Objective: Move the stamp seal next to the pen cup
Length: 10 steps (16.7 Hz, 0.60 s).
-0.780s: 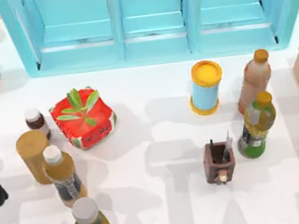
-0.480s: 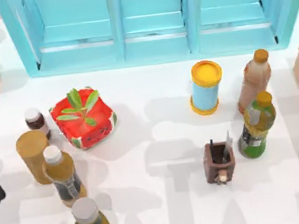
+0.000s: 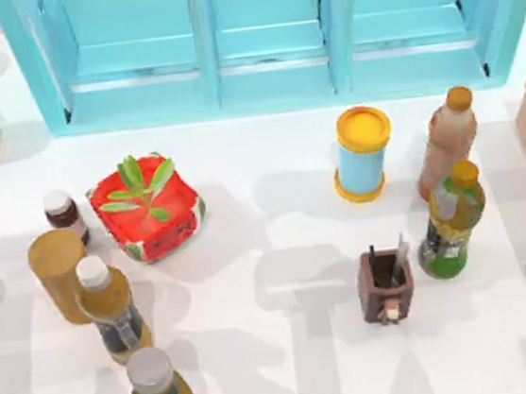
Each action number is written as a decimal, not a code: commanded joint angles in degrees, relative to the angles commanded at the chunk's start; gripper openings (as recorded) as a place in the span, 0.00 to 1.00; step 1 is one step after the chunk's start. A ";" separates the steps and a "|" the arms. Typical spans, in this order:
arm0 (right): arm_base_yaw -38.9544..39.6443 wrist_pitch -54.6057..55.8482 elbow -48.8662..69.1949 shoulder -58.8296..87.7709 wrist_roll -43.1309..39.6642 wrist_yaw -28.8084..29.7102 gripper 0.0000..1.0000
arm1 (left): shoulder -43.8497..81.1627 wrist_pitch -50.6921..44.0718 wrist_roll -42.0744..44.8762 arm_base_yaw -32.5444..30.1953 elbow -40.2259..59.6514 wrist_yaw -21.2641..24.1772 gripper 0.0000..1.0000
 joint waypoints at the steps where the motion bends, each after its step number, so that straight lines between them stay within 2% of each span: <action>1: 0.00 0.00 0.00 0.00 0.00 0.00 1.00 | 6.38 -4.03 0.75 0.68 5.00 0.00 1.00; 6: 0.00 0.00 0.00 0.00 0.00 0.00 1.00 | 36.04 -23.90 4.38 4.08 28.49 -0.11 1.00; 10: 0.00 0.00 0.00 0.00 0.00 0.00 1.00 | 53.92 -36.76 6.79 6.39 44.21 -0.21 1.00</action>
